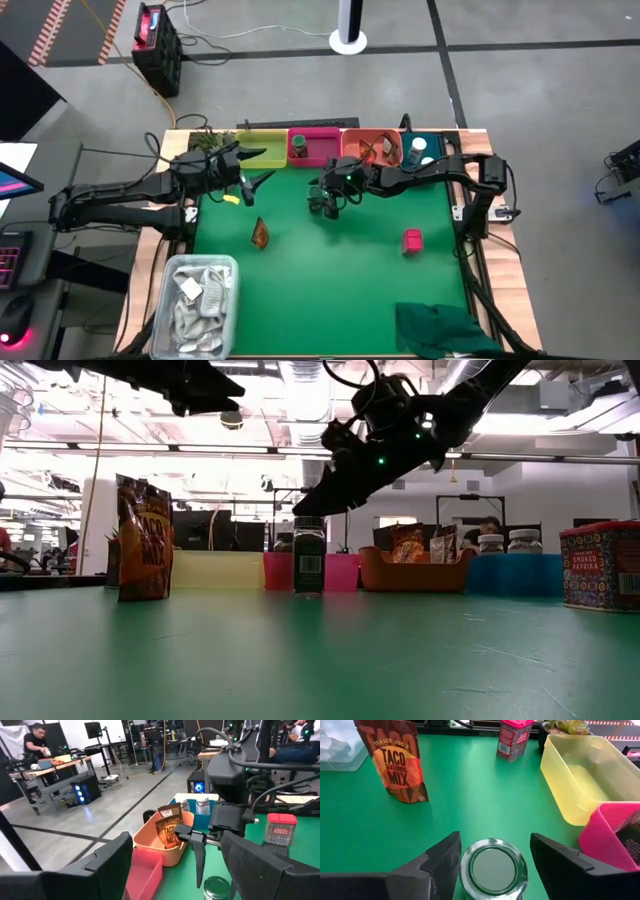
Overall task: Sort spices by type
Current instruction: Put the green seasoning bottle into the red bin
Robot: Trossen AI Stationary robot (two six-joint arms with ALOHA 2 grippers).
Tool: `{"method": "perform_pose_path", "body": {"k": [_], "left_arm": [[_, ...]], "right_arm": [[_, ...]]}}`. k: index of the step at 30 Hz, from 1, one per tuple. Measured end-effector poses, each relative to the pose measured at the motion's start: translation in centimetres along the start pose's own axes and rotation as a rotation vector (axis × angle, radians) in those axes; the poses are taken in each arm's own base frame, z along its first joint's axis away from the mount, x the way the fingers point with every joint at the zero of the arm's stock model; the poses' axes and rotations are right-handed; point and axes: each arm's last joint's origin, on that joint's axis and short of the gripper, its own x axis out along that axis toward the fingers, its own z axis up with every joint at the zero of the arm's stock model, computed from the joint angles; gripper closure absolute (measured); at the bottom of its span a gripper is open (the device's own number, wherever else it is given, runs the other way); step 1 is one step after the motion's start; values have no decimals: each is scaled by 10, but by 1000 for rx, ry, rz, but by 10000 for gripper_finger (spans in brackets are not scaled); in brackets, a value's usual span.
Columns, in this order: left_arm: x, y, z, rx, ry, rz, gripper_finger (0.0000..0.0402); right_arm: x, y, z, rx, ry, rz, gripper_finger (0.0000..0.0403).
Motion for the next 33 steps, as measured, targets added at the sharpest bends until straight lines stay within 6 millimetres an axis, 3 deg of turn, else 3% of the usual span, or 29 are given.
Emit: {"method": "perform_pose_path", "body": {"k": [7,16,27,33], "left_arm": [[0,0,0,0,-1,1,111],[0,0,0,1,3,1,111],[0,0,-1,11,15,2,111],[0,0,-1,11,15,2,111]], "right_arm": [[0,4,5,-49,-42,4,137],[1,11,32,-37,-142,9,137],[2,10,16,-59,18,-2,134],[2,14,17,-87,33,-64,80]]}}
